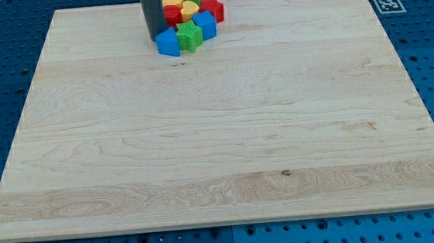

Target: Slide the blue triangle left a bit

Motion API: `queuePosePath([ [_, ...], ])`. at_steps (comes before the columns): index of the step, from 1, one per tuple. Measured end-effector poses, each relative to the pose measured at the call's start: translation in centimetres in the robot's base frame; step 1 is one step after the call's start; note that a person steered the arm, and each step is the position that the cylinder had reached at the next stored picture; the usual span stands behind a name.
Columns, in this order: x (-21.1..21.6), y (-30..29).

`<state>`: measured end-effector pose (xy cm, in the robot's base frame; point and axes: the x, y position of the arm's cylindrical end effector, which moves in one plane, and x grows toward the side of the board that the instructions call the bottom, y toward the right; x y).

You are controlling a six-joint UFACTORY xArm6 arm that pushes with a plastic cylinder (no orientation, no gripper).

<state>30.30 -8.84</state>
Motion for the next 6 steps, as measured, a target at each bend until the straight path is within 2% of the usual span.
queuePosePath([
  [2, 6.8, 2.9],
  [3, 8.2, 3.4],
  [4, 8.2, 1.4],
  [5, 9.1, -6.1],
  [6, 14.8, -7.3],
])
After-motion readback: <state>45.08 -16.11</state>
